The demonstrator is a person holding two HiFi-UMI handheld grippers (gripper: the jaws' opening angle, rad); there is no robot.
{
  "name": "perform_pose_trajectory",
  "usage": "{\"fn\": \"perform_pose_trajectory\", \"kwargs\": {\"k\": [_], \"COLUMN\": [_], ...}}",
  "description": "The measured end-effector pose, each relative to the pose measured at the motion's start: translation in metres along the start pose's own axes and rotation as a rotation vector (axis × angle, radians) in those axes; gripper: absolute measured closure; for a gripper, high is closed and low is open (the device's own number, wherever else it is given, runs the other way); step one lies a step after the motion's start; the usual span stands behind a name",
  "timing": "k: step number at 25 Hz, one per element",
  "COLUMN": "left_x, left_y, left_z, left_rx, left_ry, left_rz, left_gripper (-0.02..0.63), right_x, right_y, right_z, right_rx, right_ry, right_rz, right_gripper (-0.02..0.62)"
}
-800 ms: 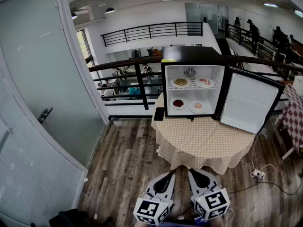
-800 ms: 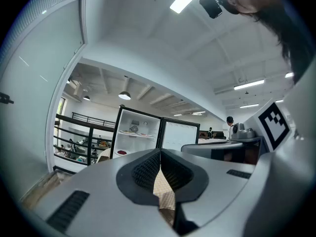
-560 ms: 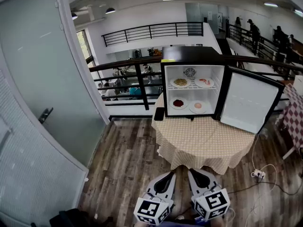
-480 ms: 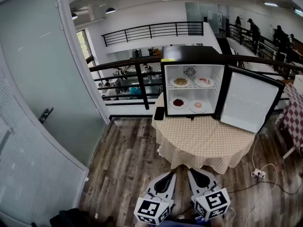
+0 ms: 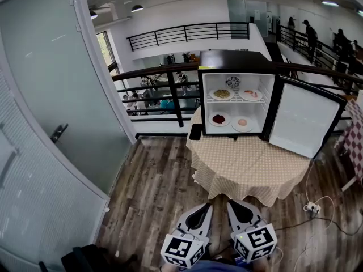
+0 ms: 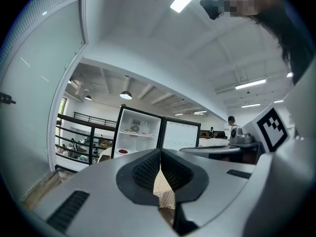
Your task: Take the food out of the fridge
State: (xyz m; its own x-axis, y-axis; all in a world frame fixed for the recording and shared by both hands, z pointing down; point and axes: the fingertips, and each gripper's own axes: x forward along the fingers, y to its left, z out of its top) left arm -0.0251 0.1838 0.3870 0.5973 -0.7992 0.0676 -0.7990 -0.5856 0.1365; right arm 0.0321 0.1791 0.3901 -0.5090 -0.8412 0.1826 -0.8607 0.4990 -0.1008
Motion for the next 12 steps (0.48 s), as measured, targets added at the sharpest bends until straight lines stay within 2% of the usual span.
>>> {"fn": "perform_pose_trajectory", "kwargs": {"k": [6,12], "left_x": [0.013,0.054], "left_y": [0.012,0.020], "left_z": [-0.003,-0.002], "left_rx": [-0.001,0.014], "left_ry": [0.009,0.009], "left_rz": [0.001,-0.038], "left_gripper": [0.588,0.588], "right_x": [0.014,0.030], "right_y": [-0.009,-0.045], "right_z": [-0.003,0.003], "right_rx": [0.014,0.026], "right_ry": [0.009,0.006], "right_rz": [0.004,-0.046], "right_gripper": [0.577,0.577]}}
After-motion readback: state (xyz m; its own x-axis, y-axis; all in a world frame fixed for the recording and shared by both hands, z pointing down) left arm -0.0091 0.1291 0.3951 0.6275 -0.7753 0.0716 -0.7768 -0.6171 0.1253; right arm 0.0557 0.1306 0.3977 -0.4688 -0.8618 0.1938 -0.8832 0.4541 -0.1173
